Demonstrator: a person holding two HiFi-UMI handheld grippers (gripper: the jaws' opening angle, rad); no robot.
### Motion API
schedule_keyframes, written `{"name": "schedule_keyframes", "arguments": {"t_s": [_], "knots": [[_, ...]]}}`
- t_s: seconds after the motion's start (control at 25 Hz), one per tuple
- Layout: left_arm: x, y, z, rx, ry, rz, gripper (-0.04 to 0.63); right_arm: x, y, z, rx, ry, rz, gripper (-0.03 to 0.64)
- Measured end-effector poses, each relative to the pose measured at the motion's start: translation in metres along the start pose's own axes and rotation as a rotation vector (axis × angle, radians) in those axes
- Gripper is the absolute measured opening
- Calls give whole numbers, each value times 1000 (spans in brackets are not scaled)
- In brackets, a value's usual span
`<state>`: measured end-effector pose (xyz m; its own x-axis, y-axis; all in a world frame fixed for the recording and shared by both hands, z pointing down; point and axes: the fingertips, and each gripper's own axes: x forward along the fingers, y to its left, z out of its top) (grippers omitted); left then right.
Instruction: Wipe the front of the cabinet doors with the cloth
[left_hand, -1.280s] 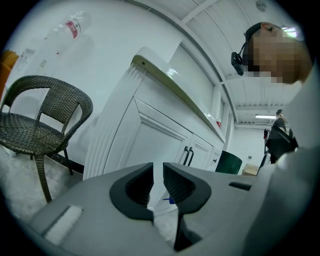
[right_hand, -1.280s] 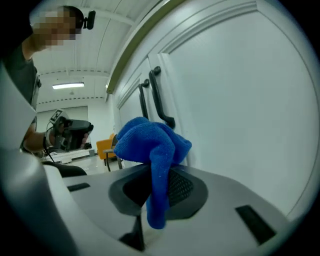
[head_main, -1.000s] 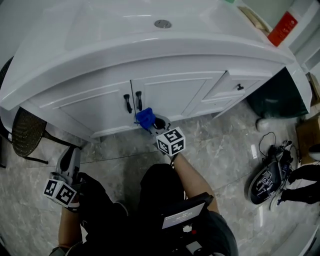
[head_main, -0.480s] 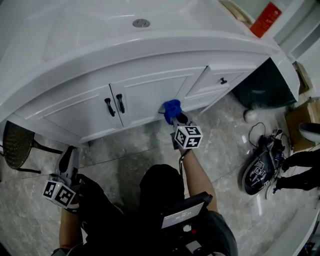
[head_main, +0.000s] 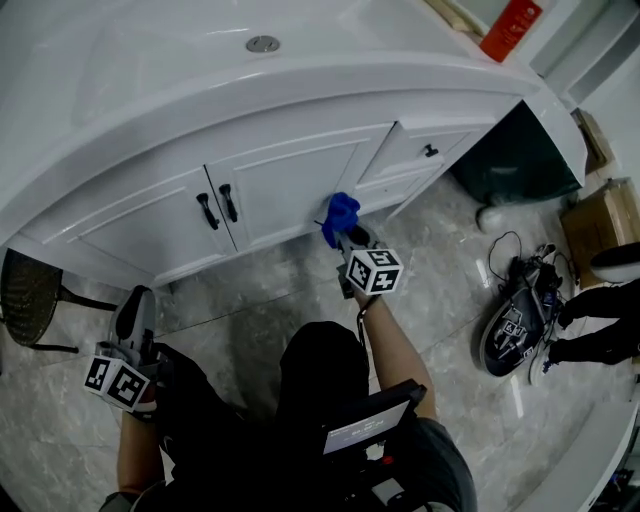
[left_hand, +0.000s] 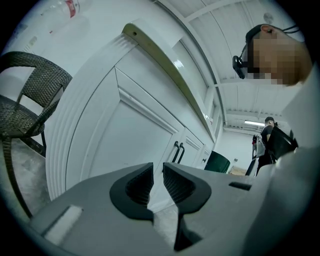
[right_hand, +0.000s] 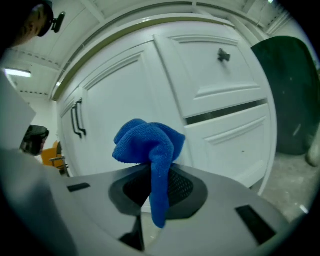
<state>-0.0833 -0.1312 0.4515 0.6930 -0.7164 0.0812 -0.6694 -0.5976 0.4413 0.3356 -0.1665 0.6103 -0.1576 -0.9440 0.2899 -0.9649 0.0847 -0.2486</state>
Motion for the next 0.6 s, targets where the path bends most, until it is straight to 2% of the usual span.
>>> {"name": "schedule_keyframes", "arguments": {"t_s": [0.12,0.24,0.36,0.48,0.6], "knots": [[-8,7,-4,-14,0,21,63,13,79,-10,-27,15,252,51],[-19,16,-7,-18,3,53,63,23,159,-29,-107,63,496,51],[-32,28,-5,-10,4,96,63,30,220,-50,-209,112,661,52],[-42,38,-2,-2,-1,134,63,45,249,-72,-272,150,724,51],[-50,41,-4,5,2,155,63,70,238,-87,-266,166,650,51]]}}
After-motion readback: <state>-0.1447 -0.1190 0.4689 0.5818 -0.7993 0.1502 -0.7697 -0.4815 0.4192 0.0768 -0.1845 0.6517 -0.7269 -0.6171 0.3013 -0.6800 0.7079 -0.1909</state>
